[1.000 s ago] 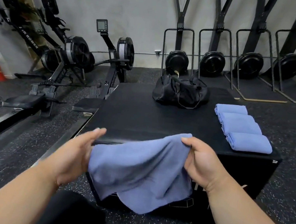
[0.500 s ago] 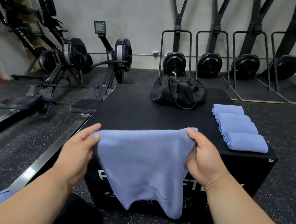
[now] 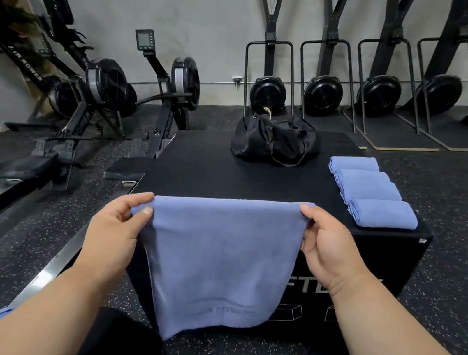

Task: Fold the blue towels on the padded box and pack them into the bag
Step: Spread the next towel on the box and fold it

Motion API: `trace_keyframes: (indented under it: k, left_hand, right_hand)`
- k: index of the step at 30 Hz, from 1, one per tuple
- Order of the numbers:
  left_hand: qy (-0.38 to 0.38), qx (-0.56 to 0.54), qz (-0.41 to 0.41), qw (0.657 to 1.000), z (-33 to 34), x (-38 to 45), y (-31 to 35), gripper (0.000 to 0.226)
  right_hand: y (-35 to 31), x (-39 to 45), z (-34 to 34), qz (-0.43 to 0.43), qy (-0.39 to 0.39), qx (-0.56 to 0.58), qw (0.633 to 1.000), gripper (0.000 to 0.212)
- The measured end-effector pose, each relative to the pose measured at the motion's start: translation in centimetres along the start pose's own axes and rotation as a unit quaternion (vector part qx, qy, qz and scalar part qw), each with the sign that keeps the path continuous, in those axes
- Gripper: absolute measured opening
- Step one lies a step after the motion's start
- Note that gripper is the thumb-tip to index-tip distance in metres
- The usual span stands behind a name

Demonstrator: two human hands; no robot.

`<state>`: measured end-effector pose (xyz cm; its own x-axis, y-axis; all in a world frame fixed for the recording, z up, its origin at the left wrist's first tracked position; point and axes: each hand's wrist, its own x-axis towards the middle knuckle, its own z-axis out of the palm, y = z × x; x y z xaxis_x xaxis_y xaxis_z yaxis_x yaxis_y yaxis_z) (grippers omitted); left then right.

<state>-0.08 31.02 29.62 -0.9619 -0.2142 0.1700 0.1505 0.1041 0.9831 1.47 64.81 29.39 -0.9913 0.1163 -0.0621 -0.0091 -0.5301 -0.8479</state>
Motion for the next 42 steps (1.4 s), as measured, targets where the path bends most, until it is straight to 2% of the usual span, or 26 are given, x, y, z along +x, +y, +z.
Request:
trace_keyframes:
  k: [3,6,10,16,19,22,26,29,33,36,39,40,42]
  left_hand:
    - [-0.013,0.015,0.011,1.0,0.5,0.1,0.6,0.026]
    - [-0.009,0.057,0.024,0.998,1.0,0.6,1.1,0.031]
    - [0.007,0.121,0.061,0.991,0.6,1.9,1.2,0.032]
    - [0.018,0.088,0.093,0.992,1.4,3.6,1.7,0.024]
    - [0.011,0.066,0.084,0.994,2.2,4.8,1.6,0.024]
    - [0.01,0.05,0.082,0.995,3.2,6.4,1.2,0.025]
    - [0.022,0.054,0.09,0.994,4.6,9.4,0.8,0.025]
    - [0.026,0.082,0.103,0.991,6.1,12.2,0.8,0.029]
    - [0.04,0.093,0.113,0.988,9.6,17.9,1.5,0.036]
    - [0.049,0.075,0.073,0.993,12.8,24.2,0.9,0.034]
    - [-0.003,0.146,0.002,0.989,14.3,28.3,-2.3,0.03]
    - [-0.018,0.174,-0.023,0.984,14.3,28.5,-3.5,0.033]
    - [-0.04,0.213,-0.049,0.975,13.9,27.5,-5.9,0.038]
  right_hand:
    - [0.0,0.3,-0.1,-0.01,0.014,-0.02,1.0,0.018]
    - [0.2,0.1,0.3,-0.047,0.009,-0.078,0.996,0.028]
    - [0.2,0.3,-0.1,-0.089,0.031,-0.172,0.98,0.023]
    - [-0.5,1.8,-1.0,-0.127,0.094,-0.192,0.969,0.03]
    - [-1.0,2.9,-1.2,-0.133,0.114,-0.185,0.967,0.04]
    - [-1.5,4.3,-1.2,-0.133,0.127,-0.192,0.964,0.039]
    - [-3.0,7.3,-1.3,-0.152,0.166,-0.22,0.949,0.044]
    - [-4.4,10.5,-1.2,-0.158,0.168,-0.227,0.946,0.047]
    - [-7.4,17.2,0.0,-0.174,0.165,-0.218,0.946,0.035]
    - [-9.1,23.6,1.2,-0.151,0.132,-0.25,0.947,0.026]
    - [-7.6,27.1,0.6,-0.083,0.075,-0.409,0.905,0.025]
    - [-6.6,27.3,-0.2,-0.054,0.073,-0.465,0.881,0.021]
    - [-4.1,27.2,-2.7,-0.035,0.1,-0.552,0.827,0.03]
